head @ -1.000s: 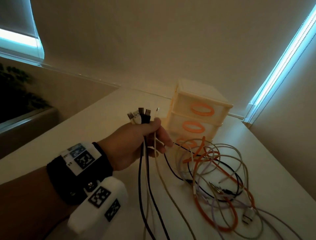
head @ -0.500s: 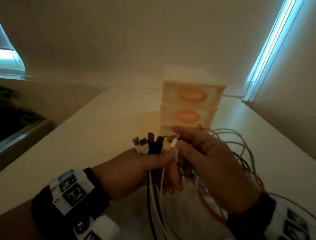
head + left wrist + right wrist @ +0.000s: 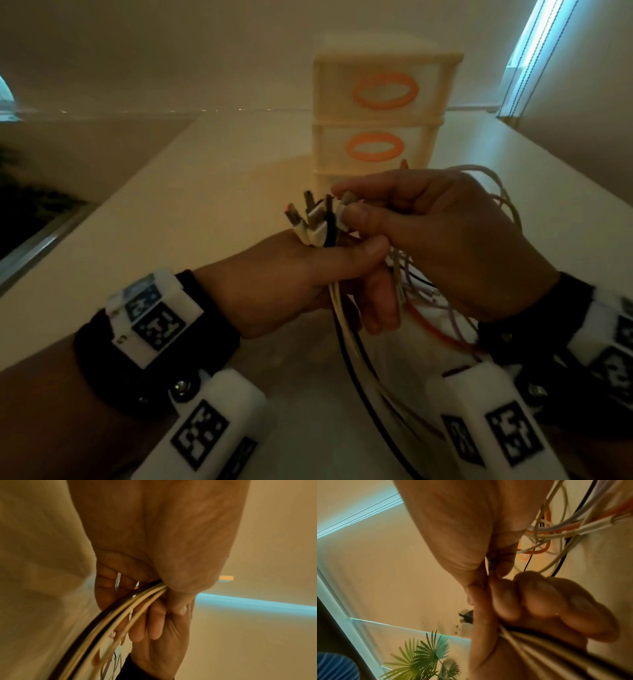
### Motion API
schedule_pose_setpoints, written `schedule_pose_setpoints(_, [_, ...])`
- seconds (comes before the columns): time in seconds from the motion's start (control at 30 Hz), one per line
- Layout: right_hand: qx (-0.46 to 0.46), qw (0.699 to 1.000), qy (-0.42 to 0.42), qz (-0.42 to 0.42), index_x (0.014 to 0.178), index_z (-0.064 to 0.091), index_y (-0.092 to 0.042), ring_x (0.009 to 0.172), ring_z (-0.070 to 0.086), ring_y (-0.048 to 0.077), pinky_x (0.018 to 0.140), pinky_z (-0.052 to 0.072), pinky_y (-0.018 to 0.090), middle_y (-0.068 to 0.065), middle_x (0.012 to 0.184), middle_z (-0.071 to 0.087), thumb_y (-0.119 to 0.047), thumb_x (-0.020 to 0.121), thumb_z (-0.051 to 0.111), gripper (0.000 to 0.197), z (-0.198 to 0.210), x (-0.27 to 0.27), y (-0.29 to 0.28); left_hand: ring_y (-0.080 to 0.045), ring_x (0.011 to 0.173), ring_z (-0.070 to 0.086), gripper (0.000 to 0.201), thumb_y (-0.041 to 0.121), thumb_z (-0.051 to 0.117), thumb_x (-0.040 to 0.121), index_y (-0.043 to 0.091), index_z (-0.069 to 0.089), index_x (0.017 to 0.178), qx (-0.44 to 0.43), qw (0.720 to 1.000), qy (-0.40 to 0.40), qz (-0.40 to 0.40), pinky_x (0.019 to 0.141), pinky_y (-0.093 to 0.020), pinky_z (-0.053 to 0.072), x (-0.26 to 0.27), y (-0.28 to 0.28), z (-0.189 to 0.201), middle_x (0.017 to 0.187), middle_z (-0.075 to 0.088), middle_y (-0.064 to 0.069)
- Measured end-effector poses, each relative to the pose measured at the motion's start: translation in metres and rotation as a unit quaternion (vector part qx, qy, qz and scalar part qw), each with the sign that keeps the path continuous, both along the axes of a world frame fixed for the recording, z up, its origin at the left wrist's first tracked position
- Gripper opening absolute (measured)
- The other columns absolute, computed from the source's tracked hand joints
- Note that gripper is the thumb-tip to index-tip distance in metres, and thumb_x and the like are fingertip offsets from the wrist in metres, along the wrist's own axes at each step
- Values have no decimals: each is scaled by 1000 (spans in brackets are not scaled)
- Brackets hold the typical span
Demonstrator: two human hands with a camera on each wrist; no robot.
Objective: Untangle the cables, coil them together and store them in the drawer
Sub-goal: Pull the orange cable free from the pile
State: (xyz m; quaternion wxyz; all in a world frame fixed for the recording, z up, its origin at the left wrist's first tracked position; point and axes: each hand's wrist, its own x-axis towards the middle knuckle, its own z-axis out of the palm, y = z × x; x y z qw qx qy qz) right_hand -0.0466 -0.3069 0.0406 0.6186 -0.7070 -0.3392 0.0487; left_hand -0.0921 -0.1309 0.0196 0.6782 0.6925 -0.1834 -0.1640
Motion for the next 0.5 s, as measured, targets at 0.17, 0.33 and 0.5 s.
schedule_pose_setpoints(0.17, [-52, 995, -29, -80, 125, 66, -27, 82, 72, 8, 75, 54, 11, -6, 90, 76, -20, 97, 60, 29, 0, -11, 10, -19, 65, 63, 64, 41, 36, 105, 7, 58, 56, -48, 983, -4, 175, 65, -30, 47, 5, 4, 12, 69, 63, -14])
schedule_pose_setpoints(0.33, [-230, 969, 7, -94, 113, 59, -39, 84, 68, -5, 68, 55, 12, -14, 95, 72, -48, 93, 58, 23, 14, -34, 30, -28, 82, 50, 60, 45, 36, 107, 15, 52, 57, 10, 938, -89, 335, 76, -44, 37, 12, 23, 18, 82, 49, -16])
schedule_pose_setpoints(0.5, [-129, 938, 311, 88, 93, 55, -16, 47, 48, 17, 42, 43, 21, 2, 58, 53, -27, 107, 43, 22, 25, -41, 65, -29, 72, 51, 57, 44, 39, 106, 13, 49, 59, -79, 946, -66, 306, 76, -48, 43, 6, 22, 25, 73, 61, -5])
